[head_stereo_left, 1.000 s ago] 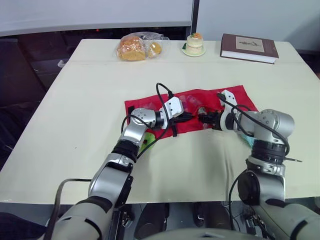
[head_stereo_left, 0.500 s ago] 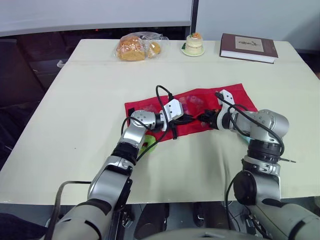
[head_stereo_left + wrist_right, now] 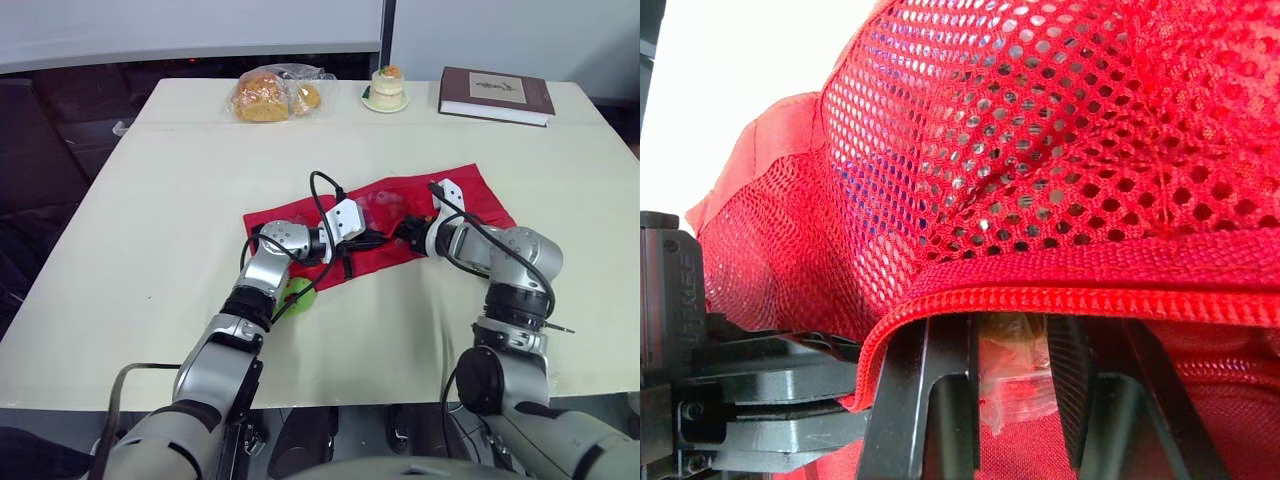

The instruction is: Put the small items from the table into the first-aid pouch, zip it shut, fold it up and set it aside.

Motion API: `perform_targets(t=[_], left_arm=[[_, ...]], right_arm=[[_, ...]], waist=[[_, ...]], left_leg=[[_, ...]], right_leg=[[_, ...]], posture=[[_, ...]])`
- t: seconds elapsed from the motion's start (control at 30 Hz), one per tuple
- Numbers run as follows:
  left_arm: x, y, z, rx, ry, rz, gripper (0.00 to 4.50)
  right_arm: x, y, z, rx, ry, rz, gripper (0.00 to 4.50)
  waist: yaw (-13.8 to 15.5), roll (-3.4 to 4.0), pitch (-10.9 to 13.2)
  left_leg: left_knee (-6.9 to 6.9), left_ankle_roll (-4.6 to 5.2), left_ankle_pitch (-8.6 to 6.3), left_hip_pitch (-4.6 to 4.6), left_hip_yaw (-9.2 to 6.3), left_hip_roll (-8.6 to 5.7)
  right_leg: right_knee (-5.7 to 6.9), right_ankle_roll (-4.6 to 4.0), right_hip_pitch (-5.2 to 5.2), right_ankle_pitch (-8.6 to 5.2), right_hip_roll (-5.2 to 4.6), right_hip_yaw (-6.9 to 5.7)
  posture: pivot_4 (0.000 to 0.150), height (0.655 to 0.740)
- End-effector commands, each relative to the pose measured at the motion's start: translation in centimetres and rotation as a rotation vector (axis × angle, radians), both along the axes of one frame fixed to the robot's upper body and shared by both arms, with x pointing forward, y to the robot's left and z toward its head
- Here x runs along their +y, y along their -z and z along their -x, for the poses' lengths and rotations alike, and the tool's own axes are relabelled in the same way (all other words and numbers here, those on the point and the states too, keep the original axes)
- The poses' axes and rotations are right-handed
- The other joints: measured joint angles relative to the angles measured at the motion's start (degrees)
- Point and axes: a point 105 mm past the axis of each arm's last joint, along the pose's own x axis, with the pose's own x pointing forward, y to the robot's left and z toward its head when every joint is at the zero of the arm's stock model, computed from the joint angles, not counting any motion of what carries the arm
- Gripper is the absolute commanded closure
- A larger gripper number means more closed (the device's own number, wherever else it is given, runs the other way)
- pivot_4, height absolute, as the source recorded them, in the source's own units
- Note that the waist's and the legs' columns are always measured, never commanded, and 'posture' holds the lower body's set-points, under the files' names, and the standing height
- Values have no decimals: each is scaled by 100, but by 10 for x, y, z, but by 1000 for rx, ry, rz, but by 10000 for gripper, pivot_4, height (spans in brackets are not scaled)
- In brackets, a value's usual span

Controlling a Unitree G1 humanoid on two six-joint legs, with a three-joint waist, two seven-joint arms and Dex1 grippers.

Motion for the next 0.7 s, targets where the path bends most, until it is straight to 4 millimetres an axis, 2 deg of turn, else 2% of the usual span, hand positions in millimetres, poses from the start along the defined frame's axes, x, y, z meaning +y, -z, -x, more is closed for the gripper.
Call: perform_targets(t=[0.03, 0.07, 0.2, 0.37, 0.57, 0.63, 0.7], left_arm=[[-4, -5, 0, -11, 28, -2, 45000], [-3, -6, 0, -12, 25, -2, 45000], [0, -8, -5, -12, 12, 2, 45000], [-2, -9, -3, -7, 32, 6, 45000], [-2, -10, -2, 0, 57, 4, 45000], [-1, -12, -2, 0, 67, 1, 45000], [-2, -13, -2, -1, 80, -3, 45000]], right_arm=[[-1, -12, 9, -84, -56, 31, 19209], [-4, -11, 11, -92, -65, 49, 15211], [-16, -12, 28, -139, -135, 122, 15211], [-23, -13, 41, -212, -212, 210, 15211], [-21, -29, 52, -498, -326, 275, 15211], [-28, -24, 53, -602, -364, 375, 20454], [-34, -12, 50, -665, -388, 488, 27823]], waist=[[-1, 0, -1], [3, 0, -1], [2, 0, 0], [-7, 0, 0], [-6, -1, 0], [1, -2, 1], [10, -2, 1]], left_leg=[[0, 0, 0, -1, 1, 0], [0, 0, 0, 0, 3, -1], [0, 1, 0, 1, 1, -3], [0, 1, 0, 0, 0, -2], [0, 2, -1, -1, 1, -2], [0, 2, -1, -1, 0, -3], [0, 2, -1, -2, -1, -5]], right_leg=[[-2, 0, 0, 0, 0, 0], [-2, 1, 1, 0, -1, 2], [-3, 1, 2, 0, -2, 1], [-3, 2, 1, -1, 0, 1], [-9, 5, 3, -3, 0, 1], [-9, 6, 3, -3, 1, 0], [-11, 8, 4, -5, 1, -1]], posture=[[1500, 7289], [1500, 7289], [1500, 7289], [1500, 7289], [1500, 7289], [1500, 7289], [1500, 7289]])
